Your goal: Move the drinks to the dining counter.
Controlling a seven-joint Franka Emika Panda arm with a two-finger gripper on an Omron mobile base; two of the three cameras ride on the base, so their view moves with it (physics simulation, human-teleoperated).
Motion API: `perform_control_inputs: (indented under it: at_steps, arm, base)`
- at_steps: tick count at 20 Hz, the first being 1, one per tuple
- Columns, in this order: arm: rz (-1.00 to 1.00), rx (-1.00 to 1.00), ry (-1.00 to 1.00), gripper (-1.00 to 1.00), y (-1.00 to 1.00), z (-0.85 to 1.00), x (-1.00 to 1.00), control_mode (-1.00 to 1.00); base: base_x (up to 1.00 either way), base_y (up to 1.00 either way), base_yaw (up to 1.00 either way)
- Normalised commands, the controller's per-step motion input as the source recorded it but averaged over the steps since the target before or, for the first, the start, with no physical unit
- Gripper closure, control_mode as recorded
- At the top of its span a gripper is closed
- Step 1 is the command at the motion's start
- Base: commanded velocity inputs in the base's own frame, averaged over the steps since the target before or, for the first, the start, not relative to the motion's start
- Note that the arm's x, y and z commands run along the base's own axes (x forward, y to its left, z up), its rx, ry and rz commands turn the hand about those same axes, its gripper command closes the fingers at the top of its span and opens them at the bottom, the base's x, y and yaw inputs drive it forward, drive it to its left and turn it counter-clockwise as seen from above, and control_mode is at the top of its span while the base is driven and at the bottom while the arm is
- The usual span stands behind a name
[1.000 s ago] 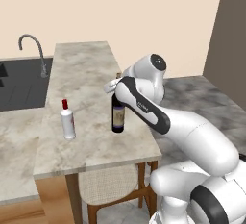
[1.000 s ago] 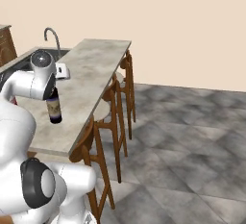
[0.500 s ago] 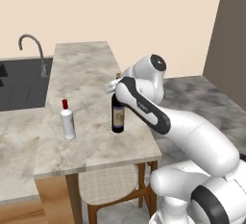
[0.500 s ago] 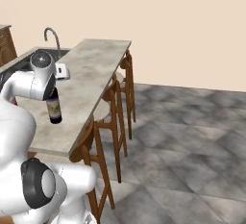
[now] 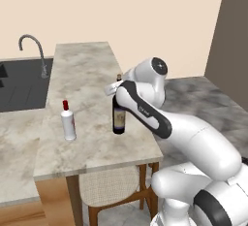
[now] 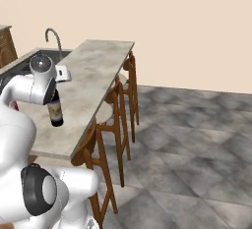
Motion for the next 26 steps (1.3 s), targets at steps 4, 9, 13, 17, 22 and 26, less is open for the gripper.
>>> perform_control_inputs:
  at_steps: [4,9,13,17,22,26]
  arm:
    - [0.0,0.0,-0.12,1.0,0.0,-0.29,-0.06,-1.0]
    - [0.0,0.0,0.0,-1.0,0.0,-0.07,0.0,-1.0]
    - [0.0,0.0,0.0,-1.0,0.0,0.0,0.0,-1.0]
    - [0.0,0.0,0.0,-1.0,0.0,0.0,0.0,-1.0]
    - [0.0,0.0,0.0,-1.0,-0.07,0.04,-0.11,-1.0]
    - [0.0,0.0,0.0,-1.0,-0.25,0.09,-0.4,-1.0]
  base:
    - [0.0,0.0,0.0]
    - [0.0,0.0,0.0]
    - [0.0,0.0,0.0]
    - [0.0,0.0,0.0]
    - [0.0,0.0,0.0]
    - [0.0,0.0,0.0]
